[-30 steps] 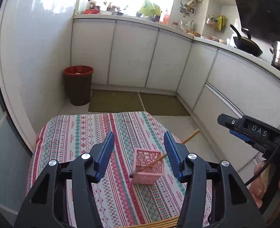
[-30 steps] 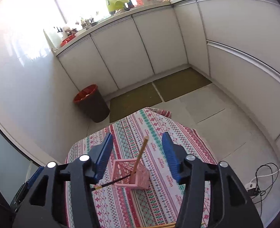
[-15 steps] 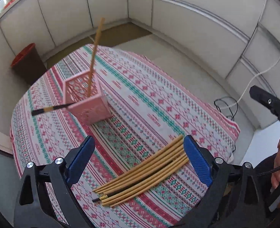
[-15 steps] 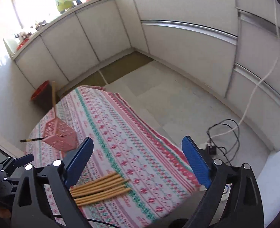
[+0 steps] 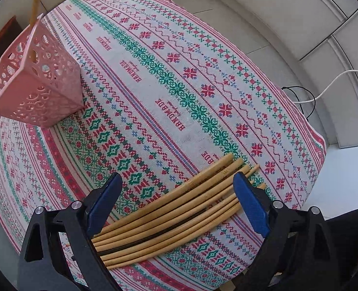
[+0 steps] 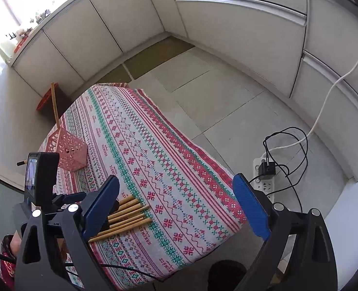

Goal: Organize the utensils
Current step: 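Lower the left tool to the bundle and grasp one wooden stick, then carry the stick with the left tool over the holder while the right tool grasps and carries another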

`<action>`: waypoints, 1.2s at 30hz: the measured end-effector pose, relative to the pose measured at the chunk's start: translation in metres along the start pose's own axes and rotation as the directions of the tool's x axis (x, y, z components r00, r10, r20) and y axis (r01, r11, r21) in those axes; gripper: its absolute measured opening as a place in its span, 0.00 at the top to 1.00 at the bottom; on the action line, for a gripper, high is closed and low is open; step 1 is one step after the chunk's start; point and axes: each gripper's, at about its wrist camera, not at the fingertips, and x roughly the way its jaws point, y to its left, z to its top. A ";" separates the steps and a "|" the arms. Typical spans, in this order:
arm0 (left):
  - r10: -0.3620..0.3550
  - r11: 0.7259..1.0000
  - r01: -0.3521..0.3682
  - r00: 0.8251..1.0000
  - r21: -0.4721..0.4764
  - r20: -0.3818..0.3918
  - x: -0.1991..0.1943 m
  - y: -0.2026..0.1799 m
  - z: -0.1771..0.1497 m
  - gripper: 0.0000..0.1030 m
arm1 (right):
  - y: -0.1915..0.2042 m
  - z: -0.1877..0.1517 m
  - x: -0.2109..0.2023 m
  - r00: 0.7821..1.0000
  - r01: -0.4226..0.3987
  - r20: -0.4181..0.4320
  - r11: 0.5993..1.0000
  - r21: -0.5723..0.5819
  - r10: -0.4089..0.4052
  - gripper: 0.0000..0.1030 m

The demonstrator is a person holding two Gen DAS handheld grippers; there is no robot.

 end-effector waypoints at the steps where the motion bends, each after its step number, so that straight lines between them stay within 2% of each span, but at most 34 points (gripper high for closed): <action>1: -0.003 1.000 0.003 1.000 -0.002 -0.004 0.002 0.000 0.001 0.17 | -0.001 0.000 0.001 1.000 -0.008 -0.006 1.000 0.002 0.008 0.11; 7: -0.008 1.000 0.008 0.999 -0.004 -0.038 0.013 -0.002 0.004 0.25 | -0.010 0.003 0.008 0.999 -0.023 -0.047 0.998 0.051 0.025 0.11; 13: -0.006 1.000 0.006 1.000 0.000 -0.029 0.019 -0.003 0.007 0.34 | -0.012 0.004 0.013 0.998 -0.014 -0.063 0.998 0.061 0.018 0.11; 17: -0.016 1.000 0.016 0.999 -0.004 -0.033 0.021 0.002 0.010 0.34 | -0.008 0.002 0.013 0.998 -0.003 -0.058 0.999 0.035 0.005 0.11; 21: -0.016 0.999 0.018 0.999 0.045 -0.042 0.025 -0.001 0.013 0.35 | -0.009 0.003 0.013 0.998 -0.002 -0.063 0.999 0.039 0.005 0.11; 24: -0.014 0.999 0.015 0.999 0.046 -0.035 0.027 -0.006 0.014 0.34 | -0.010 0.004 0.012 0.998 -0.003 -0.065 0.999 0.047 0.006 0.11; 26: 0.006 0.999 -0.005 1.000 0.032 -0.017 0.028 -0.002 0.017 0.34 | -0.010 0.004 0.013 0.998 0.002 -0.066 0.999 0.041 0.001 0.11; 29: 0.034 0.999 -0.035 0.999 0.031 0.009 0.029 0.003 0.019 0.39 | -0.008 0.003 0.016 0.997 0.004 -0.077 0.999 0.036 -0.002 0.11; 30: 0.037 0.998 -0.038 0.999 0.046 0.015 0.030 0.004 0.020 0.43 | -0.008 0.003 0.017 0.997 0.004 -0.082 0.999 0.034 -0.002 0.11; 31: 0.042 0.997 -0.043 0.999 0.063 0.022 0.029 0.003 0.020 0.53 | -0.007 0.002 0.019 0.996 0.006 -0.089 1.000 0.030 -0.003 0.11; 32: 0.029 0.997 -0.031 0.999 0.077 0.029 0.028 0.003 0.020 0.59 | -0.006 0.002 0.021 0.995 0.008 -0.098 1.000 0.029 -0.005 0.11; 33: 0.017 0.996 -0.019 0.999 0.083 0.033 0.027 0.003 0.021 0.73 | -0.005 0.001 0.023 0.994 0.009 -0.107 1.000 0.028 -0.006 0.11; 34: 0.022 0.996 -0.025 0.999 0.086 0.040 0.024 0.003 0.021 0.82 | -0.003 0.000 0.026 0.993 0.010 -0.120 1.000 0.029 -0.006 0.11; 36: 0.021 0.996 -0.026 0.998 0.082 0.065 0.022 0.002 0.022 0.86 | 0.001 -0.002 0.031 0.990 0.010 -0.144 0.999 0.033 -0.005 0.11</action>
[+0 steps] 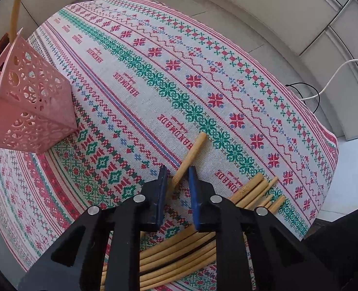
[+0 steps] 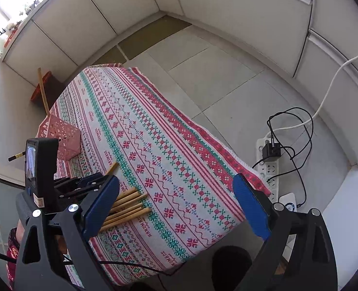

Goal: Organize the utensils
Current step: 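Carry the stick with the left tool over the holder while the right tool grasps and carries another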

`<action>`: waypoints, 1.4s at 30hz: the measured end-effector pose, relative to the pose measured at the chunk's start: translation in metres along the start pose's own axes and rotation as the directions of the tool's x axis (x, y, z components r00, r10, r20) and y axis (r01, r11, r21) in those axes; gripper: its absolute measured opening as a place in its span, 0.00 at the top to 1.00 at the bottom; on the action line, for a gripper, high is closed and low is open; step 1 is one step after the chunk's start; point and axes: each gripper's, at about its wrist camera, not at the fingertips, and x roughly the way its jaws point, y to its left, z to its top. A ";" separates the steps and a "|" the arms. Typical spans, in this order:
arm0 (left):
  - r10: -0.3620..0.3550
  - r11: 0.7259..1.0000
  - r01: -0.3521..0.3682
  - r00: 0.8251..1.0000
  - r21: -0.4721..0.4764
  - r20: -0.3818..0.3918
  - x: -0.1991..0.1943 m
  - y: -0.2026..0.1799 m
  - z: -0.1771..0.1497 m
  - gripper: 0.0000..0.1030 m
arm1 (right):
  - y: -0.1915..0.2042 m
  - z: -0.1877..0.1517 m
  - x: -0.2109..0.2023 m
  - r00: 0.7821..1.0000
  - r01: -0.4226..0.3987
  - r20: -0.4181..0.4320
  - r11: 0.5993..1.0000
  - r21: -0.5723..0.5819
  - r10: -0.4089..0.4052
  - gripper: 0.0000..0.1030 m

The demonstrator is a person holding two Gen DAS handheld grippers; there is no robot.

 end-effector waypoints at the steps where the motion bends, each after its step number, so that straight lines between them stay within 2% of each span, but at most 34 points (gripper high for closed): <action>1: 0.007 1.000 -0.007 1.000 0.001 0.020 -0.001 0.001 0.000 0.90 | 0.003 -0.001 0.003 1.000 -0.002 -0.014 1.000 0.002 0.002 0.11; 4: 0.038 0.999 -0.040 0.994 0.015 0.099 -0.014 0.013 -0.011 0.94 | 0.014 -0.004 0.015 0.998 -0.003 -0.061 1.000 -0.004 0.003 0.12; 7: 0.072 0.997 -0.076 0.979 0.012 0.189 -0.042 0.021 -0.018 0.94 | 0.025 -0.012 0.030 0.989 -0.022 -0.142 0.999 0.025 0.025 0.23; 9: 0.087 0.996 -0.094 0.966 0.014 0.244 -0.065 0.029 -0.028 0.94 | 0.031 -0.019 0.044 0.972 -0.054 -0.223 0.996 0.067 0.068 0.39; 10: 0.093 0.995 -0.101 0.959 0.015 0.269 -0.076 0.030 -0.033 0.94 | 0.032 -0.022 0.051 0.962 -0.060 -0.259 0.994 0.090 0.082 0.45; 12: 0.100 0.994 -0.106 0.945 0.000 0.313 -0.097 0.033 -0.040 0.94 | 0.033 -0.030 0.068 0.934 -0.071 -0.335 0.984 0.164 0.123 0.62; 13: 0.099 0.995 -0.101 0.939 -0.013 0.329 -0.105 0.032 -0.048 0.94 | 0.032 -0.032 0.074 0.927 -0.068 -0.350 0.977 0.201 0.137 0.65; 17: 0.119 0.993 -0.109 0.915 -0.046 0.386 -0.128 0.033 -0.070 0.94 | 0.031 -0.034 0.084 0.928 -0.008 -0.355 0.959 0.283 0.112 0.82; 20: 0.114 0.994 -0.105 0.899 -0.044 0.422 -0.140 0.032 -0.082 0.94 | 0.030 -0.039 0.092 0.923 0.044 -0.375 0.945 0.324 0.086 0.90; 22: 0.106 0.994 -0.095 0.895 -0.048 0.433 -0.145 0.037 -0.086 0.94 | 0.032 -0.042 0.096 0.922 0.085 -0.384 0.937 0.339 0.056 0.91; 28: 0.107 0.994 -0.082 0.891 -0.075 0.441 -0.153 0.054 -0.096 0.94 | 0.034 -0.040 0.106 0.929 0.111 -0.366 0.904 0.413 0.053 0.87; 33: 0.104 0.994 -0.072 0.884 -0.087 0.456 -0.162 0.059 -0.104 0.94 | 0.042 -0.038 0.108 0.941 0.149 -0.339 0.901 0.407 -0.003 0.87; 38: 0.109 0.992 -0.067 0.874 -0.106 0.473 -0.174 0.064 -0.113 0.94 | 0.045 -0.035 0.113 0.957 0.115 -0.289 0.898 0.424 0.014 0.91; 40: 0.113 0.991 -0.062 0.866 -0.121 0.487 -0.182 0.067 -0.117 0.94 | 0.040 -0.034 0.109 0.963 0.069 -0.263 0.890 0.450 0.058 0.92; 42: 0.114 0.990 -0.055 0.858 -0.132 0.501 -0.191 0.069 -0.121 0.94 | 0.041 -0.028 0.098 0.974 0.021 -0.213 0.902 0.431 0.080 0.92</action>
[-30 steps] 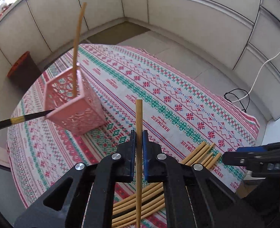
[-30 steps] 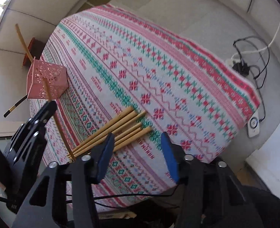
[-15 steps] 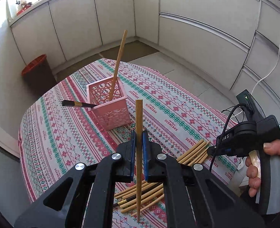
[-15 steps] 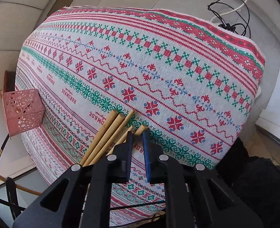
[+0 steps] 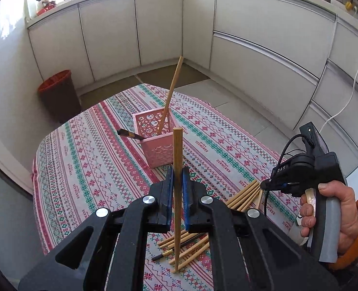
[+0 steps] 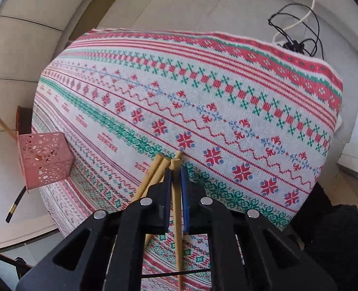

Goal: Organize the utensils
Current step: 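Carry the stick with the left tool over the holder while the right tool grasps and carries another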

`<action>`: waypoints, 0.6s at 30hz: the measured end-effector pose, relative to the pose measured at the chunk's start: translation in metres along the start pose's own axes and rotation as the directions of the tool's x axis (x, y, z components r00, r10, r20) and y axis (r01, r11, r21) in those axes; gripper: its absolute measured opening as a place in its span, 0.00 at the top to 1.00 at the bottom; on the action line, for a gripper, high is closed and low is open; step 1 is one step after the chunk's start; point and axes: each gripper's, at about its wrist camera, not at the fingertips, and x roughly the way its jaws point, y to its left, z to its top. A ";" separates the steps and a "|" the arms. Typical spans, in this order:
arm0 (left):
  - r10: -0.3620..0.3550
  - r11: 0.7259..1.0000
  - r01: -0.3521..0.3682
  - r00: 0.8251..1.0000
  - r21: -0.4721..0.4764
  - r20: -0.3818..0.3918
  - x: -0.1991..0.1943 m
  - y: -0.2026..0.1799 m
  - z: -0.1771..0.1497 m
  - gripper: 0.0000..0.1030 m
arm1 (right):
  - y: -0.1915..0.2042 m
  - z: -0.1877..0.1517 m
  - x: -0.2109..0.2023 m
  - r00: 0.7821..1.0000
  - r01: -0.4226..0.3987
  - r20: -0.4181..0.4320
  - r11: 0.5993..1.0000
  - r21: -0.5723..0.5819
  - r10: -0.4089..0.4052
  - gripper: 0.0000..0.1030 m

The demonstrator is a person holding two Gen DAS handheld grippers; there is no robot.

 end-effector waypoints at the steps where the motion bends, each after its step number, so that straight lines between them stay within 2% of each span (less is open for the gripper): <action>1: -0.004 1.000 0.004 1.000 -0.006 0.007 -0.004 0.001 0.001 0.94 | 0.004 0.000 -0.008 1.000 -0.017 0.025 0.999 -0.033 0.018 0.92; 4: -0.013 1.000 0.014 0.999 -0.024 0.032 -0.017 0.001 0.005 0.94 | 0.021 -0.005 -0.040 0.990 -0.039 0.124 0.985 -0.170 0.060 0.92; 8: -0.015 0.999 0.019 0.998 -0.046 0.069 -0.031 -0.001 0.014 0.94 | 0.034 -0.017 -0.079 0.968 -0.060 0.215 0.946 -0.317 0.133 0.92; 18: -0.003 0.997 0.013 0.992 -0.079 0.123 -0.045 -0.016 0.038 0.94 | 0.056 -0.038 -0.158 0.908 -0.080 0.310 0.843 -0.532 0.281 0.93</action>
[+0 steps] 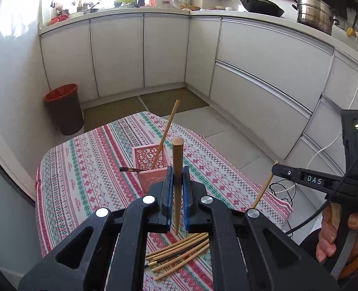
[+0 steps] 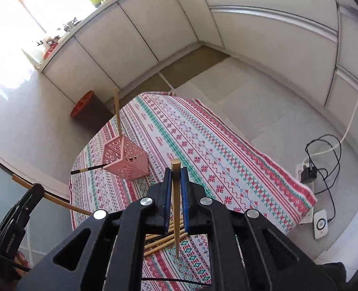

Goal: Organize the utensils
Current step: 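Carry the stick with the left tool over the holder while the right tool grasps and carries another, then open both tools above the pink holder to drop the sticks in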

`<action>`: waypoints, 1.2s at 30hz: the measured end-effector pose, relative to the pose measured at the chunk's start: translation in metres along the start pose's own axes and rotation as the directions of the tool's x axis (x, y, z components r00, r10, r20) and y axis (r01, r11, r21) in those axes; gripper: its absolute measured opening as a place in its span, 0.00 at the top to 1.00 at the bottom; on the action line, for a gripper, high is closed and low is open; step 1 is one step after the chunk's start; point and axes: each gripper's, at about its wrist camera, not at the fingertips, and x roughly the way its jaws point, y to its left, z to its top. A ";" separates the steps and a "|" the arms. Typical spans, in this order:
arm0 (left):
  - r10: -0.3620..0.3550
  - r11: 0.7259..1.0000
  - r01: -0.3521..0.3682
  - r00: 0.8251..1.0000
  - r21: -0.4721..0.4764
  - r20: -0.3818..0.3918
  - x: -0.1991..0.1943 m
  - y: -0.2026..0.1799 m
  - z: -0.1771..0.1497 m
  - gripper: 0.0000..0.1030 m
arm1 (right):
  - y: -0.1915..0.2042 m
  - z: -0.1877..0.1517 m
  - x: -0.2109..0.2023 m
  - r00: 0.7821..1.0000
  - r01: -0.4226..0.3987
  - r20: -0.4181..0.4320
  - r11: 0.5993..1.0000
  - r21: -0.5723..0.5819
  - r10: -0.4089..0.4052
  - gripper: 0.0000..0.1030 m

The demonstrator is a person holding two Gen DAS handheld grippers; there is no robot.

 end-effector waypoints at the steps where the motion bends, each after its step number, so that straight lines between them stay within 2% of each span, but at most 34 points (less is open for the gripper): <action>1: 0.003 1.000 -0.003 1.000 -0.006 0.005 0.000 -0.001 0.003 0.94 | 0.006 0.006 -0.007 1.000 -0.007 0.020 1.000 -0.025 0.007 0.93; 9: 0.025 0.995 -0.015 0.994 -0.098 0.106 -0.013 0.011 0.046 0.94 | 0.052 0.064 -0.055 0.986 -0.074 0.140 0.987 -0.145 0.094 0.93; 16: 0.126 0.981 -0.091 0.971 -0.172 0.203 -0.014 0.035 0.092 0.94 | 0.091 0.113 -0.076 0.952 -0.136 0.242 0.968 -0.213 0.186 0.93; 21: 0.178 0.969 -0.139 0.966 -0.203 0.189 0.015 0.049 0.098 0.94 | 0.113 0.130 -0.059 0.939 -0.168 0.256 0.957 -0.235 0.227 0.93; 24: 0.139 0.973 -0.104 0.977 -0.206 0.164 0.040 0.059 0.089 0.93 | 0.125 0.131 -0.042 0.938 -0.163 0.259 0.953 -0.255 0.230 0.93; 27: 0.121 0.970 -0.087 0.983 -0.227 0.141 0.053 0.069 0.074 0.90 | 0.131 0.127 -0.022 0.945 -0.157 0.240 0.952 -0.263 0.222 0.93; 36: 0.168 0.940 -0.096 0.965 -0.327 0.202 0.016 0.099 0.075 0.76 | 0.153 0.119 0.021 0.957 -0.110 0.221 0.942 -0.318 0.187 0.93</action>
